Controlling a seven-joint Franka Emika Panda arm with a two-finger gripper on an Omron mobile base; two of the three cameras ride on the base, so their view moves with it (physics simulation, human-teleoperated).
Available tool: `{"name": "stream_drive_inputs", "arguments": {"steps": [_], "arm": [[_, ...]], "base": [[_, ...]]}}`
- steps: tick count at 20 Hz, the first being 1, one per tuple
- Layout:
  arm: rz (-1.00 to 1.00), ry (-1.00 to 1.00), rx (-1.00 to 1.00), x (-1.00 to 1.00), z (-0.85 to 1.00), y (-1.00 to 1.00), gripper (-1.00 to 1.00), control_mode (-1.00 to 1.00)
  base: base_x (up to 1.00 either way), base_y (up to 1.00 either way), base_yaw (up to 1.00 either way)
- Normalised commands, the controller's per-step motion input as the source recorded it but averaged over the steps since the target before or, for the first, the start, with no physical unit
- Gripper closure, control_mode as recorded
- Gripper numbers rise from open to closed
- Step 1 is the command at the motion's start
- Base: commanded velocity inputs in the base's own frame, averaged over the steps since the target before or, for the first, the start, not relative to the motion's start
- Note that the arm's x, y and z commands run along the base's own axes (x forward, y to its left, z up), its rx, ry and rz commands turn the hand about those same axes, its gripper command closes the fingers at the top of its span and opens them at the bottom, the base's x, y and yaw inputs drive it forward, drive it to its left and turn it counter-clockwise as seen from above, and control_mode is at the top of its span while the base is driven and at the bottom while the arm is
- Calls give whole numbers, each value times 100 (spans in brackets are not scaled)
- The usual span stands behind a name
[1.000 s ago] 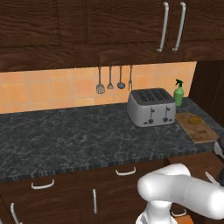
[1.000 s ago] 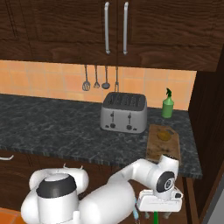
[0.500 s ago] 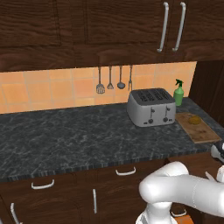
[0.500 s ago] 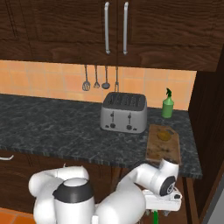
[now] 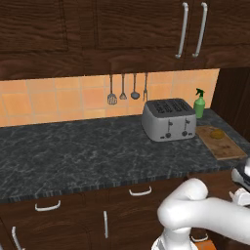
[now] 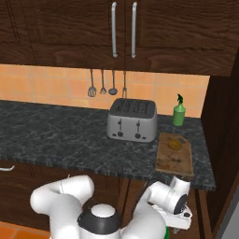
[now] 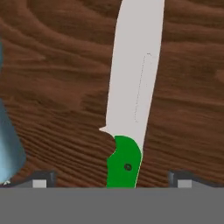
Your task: Place the appropriate cutting tool for cutting the avocado skin on the cutting board.
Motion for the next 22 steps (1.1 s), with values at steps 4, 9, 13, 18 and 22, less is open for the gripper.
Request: {"name": "stream_drive_inputs", "arguments": {"steps": [4, 9, 13, 18, 22], "arm": [[-3, -1, 0, 0, -56, 0, -100, -100], [0, -4, -4, -9, -75, 26, 100, -100], [0, -8, -7, -22, -76, 81, 100, -100], [0, -2, -1, -17, -6, 71, 100, -100], [0, -9, 0, -41, 64, 32, 100, -100]], "base": [[0, 0, 0], [0, 0, 0], [0, 0, 0], [0, 0, 0], [0, 0, 0]]}}
